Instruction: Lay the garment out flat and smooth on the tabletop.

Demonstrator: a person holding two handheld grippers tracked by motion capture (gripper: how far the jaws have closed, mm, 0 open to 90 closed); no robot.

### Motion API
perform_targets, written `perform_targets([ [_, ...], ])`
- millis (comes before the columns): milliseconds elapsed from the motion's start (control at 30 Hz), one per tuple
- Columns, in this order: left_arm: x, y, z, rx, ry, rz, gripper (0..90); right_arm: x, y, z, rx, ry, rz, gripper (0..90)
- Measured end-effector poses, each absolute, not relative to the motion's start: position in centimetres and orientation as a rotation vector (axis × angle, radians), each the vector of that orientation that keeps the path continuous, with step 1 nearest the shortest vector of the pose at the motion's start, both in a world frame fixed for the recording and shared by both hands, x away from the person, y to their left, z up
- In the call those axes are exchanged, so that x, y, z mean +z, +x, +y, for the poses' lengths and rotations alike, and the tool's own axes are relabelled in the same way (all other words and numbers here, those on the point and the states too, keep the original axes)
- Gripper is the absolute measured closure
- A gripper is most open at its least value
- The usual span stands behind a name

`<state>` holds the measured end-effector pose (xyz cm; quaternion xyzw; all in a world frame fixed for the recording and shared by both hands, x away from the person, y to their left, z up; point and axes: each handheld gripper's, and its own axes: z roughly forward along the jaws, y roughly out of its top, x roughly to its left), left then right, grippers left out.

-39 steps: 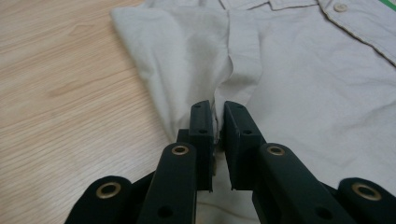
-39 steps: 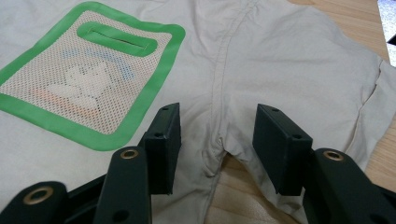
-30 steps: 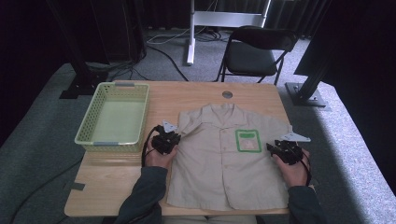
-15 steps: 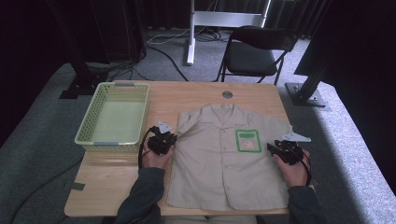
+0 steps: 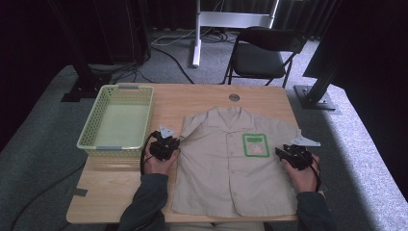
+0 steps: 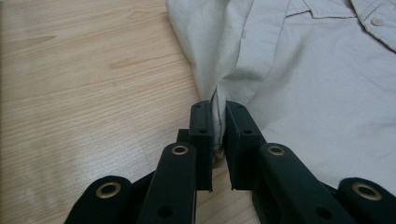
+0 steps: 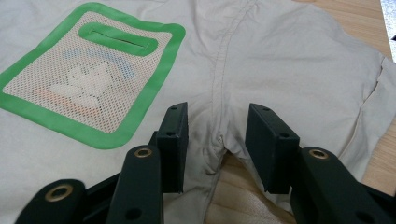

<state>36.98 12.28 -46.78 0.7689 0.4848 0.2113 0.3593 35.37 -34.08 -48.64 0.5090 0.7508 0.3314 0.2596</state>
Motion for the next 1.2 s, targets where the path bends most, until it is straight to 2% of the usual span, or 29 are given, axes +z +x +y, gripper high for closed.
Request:
perform_targets([
  [1200, -46.8, 36.49, 12.79, 0.563, 1.973, 1.259, 83.5, -48.65, 35.35, -34.13, 0.899, 1.383, 2.032, 57.6],
])
